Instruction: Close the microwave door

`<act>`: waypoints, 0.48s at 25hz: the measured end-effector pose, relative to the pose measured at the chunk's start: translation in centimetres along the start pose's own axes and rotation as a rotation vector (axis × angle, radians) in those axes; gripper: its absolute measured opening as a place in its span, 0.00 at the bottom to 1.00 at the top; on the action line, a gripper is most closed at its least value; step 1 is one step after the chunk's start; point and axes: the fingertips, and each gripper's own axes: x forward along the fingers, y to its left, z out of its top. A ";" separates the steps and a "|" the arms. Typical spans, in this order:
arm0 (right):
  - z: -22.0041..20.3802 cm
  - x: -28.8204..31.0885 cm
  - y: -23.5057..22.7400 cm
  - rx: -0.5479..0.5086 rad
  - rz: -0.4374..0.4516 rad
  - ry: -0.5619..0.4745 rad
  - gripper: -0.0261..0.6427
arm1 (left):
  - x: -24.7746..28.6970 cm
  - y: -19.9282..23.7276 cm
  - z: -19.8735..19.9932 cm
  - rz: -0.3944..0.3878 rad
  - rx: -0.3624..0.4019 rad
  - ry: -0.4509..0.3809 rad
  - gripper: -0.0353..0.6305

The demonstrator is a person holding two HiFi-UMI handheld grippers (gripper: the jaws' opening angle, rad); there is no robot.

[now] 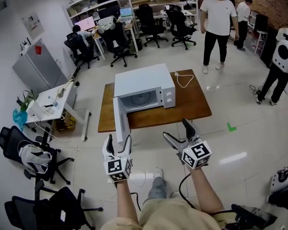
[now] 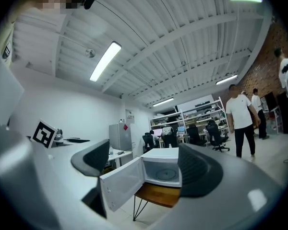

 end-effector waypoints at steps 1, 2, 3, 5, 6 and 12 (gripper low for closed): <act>-0.4 1.4 -0.2 -0.002 -0.005 0.001 0.69 | 1.1 1.4 -0.8 -0.011 -0.004 0.016 0.58; -0.8 3.0 -0.5 -0.003 -0.012 0.000 0.69 | 2.3 3.1 -1.6 -0.024 -0.010 0.032 0.58; -1.1 5.0 -1.0 -0.002 -0.018 0.001 0.69 | 3.9 5.0 -2.5 -0.037 -0.020 0.048 0.57; -1.9 9.7 -2.0 -0.006 -0.016 0.017 0.69 | 7.3 9.1 -4.8 -0.051 -0.047 0.089 0.55; -2.3 12.0 -2.4 -0.011 -0.008 0.026 0.69 | 8.9 11.0 -6.2 -0.058 -0.056 0.118 0.54; -4.2 21.2 -4.4 -0.046 0.022 0.047 0.69 | 13.9 17.1 -16.3 -0.256 -0.202 0.325 0.49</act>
